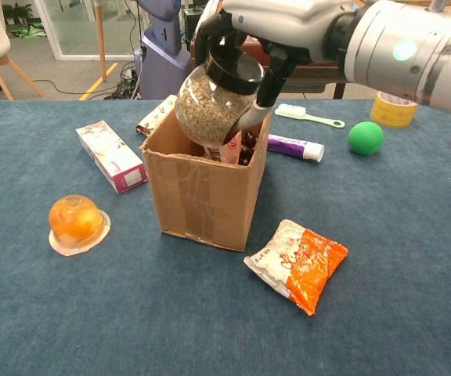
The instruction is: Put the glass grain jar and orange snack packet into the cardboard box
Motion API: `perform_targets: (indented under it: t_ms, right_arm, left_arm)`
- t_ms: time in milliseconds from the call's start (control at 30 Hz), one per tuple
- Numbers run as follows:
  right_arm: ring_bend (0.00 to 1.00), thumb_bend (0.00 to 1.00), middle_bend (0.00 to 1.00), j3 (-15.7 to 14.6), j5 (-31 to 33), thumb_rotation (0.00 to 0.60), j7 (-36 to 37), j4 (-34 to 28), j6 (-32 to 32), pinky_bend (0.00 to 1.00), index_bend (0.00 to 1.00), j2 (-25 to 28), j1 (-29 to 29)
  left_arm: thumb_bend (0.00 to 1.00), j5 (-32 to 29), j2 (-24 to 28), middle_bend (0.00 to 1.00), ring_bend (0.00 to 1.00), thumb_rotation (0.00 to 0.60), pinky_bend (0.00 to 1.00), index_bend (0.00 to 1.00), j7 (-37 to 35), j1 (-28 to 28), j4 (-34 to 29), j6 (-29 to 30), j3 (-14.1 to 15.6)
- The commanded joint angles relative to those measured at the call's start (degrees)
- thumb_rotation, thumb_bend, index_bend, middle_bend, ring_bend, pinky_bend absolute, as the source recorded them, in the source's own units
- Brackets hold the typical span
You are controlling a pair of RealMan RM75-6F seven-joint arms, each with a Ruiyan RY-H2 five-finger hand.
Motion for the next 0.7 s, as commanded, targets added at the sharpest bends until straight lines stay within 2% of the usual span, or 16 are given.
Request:
perform_targets:
  t_ms: [33,100,233,467,700]
  right_arm:
    - [0.21,0.0,0.3,-0.3,-0.6,0.6,1.4,1.1,-0.8,0.24,0.27,-0.7,0.3]
    - [0.17,0.0,0.25,-0.5,-0.9,0.6,2.1,1.3,-1.2,0.22,0.19,-0.6,0.3]
    - [0.11,0.0,0.18,-0.6,-1.8,0.6,3.3,1.3,-1.1,0.19,0.12,-0.1,0.0]
    - [0.1,0.0,0.17,-1.3,-4.0,0.6,4.6,-1.1,0.1,0.19,0.12,2.7,-1.5]
    - [0.1,0.0,0.17,-5.2,-11.8,0.6,5.8,-7.2,3.9,0.19,0.12,9.3,-5.7]
  left_arm:
    - [0.09,0.2,0.1,0.41,0.28,0.6,0.38,0.37,0.0,0.1,-0.1,0.2,0.0]
    - [0.09,0.2,0.1,0.41,0.28,0.6,0.38,0.37,0.0,0.1,-0.1,0.3,0.0]
    - [0.09,0.2,0.1,0.41,0.28,0.6,0.38,0.37,0.0,0.2,-0.2,0.3,0.0]
    - [0.09,0.3,0.1,0.41,0.28,0.6,0.38,0.37,0.4,0.1,-0.2,0.1,0.1]
    - [0.09,0.2,0.0,0.41,0.28,0.6,0.38,0.37,0.6,0.1,-0.2,-0.1,0.1]
